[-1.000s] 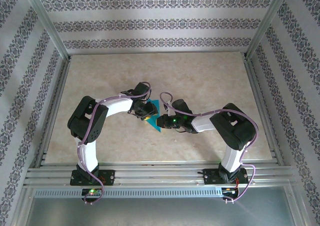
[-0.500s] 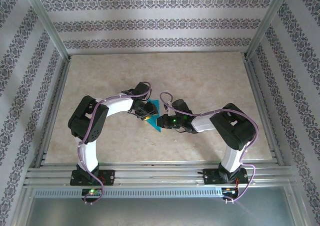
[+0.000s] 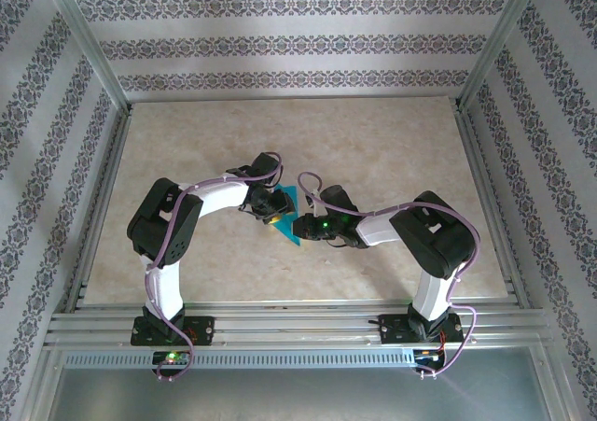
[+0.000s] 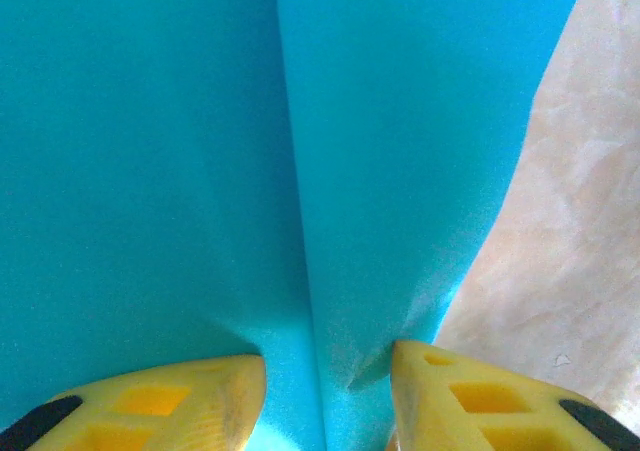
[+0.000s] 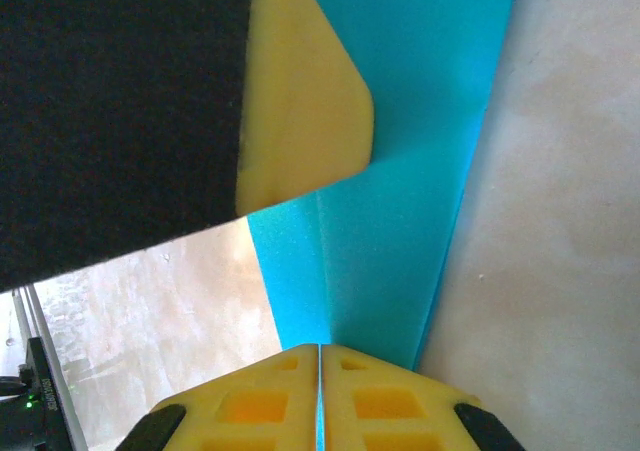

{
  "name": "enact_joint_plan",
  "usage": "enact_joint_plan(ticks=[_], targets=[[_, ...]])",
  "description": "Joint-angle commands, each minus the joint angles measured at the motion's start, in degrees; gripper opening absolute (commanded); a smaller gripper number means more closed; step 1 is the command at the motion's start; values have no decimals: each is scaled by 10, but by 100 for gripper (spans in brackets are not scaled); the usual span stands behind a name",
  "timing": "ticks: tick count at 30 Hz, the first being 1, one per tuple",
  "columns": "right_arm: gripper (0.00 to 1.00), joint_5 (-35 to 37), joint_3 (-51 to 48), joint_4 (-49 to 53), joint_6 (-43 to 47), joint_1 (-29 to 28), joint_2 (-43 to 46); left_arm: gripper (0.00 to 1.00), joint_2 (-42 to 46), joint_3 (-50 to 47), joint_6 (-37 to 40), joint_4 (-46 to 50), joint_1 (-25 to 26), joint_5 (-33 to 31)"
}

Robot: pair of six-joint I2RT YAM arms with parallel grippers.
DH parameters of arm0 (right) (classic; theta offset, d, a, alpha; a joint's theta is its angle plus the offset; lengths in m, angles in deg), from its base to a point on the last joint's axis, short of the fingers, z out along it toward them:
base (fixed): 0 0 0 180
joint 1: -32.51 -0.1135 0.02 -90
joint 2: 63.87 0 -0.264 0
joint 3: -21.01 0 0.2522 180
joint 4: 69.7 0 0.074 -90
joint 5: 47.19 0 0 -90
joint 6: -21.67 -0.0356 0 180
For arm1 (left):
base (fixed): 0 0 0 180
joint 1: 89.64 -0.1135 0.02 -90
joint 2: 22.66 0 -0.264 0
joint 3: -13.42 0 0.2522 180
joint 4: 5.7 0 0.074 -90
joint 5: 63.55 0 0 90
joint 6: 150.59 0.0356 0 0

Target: Fold a paper plane with a square sheet of paper (pick it up from the middle)

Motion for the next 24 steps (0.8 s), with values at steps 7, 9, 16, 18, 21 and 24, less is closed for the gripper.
enact_joint_plan(ticks=[7,9,16,18,21,24], targets=[[11,34,19,88,-1,-7,-14,44,-105,-48,19,101,10,-106],[10,42,25,108,4,-10,-15,45,-101,-46,20,103,10,-104],[10,66,42,154,15,-18,-20,43,-96,-44,16,98,10,-92],[10,71,46,167,17,-20,-23,42,-88,-41,16,98,10,-87],[10,81,52,188,19,-23,-25,41,-67,-23,22,108,9,-83],[10,94,60,215,26,-27,-27,41,-47,10,35,124,8,-74]])
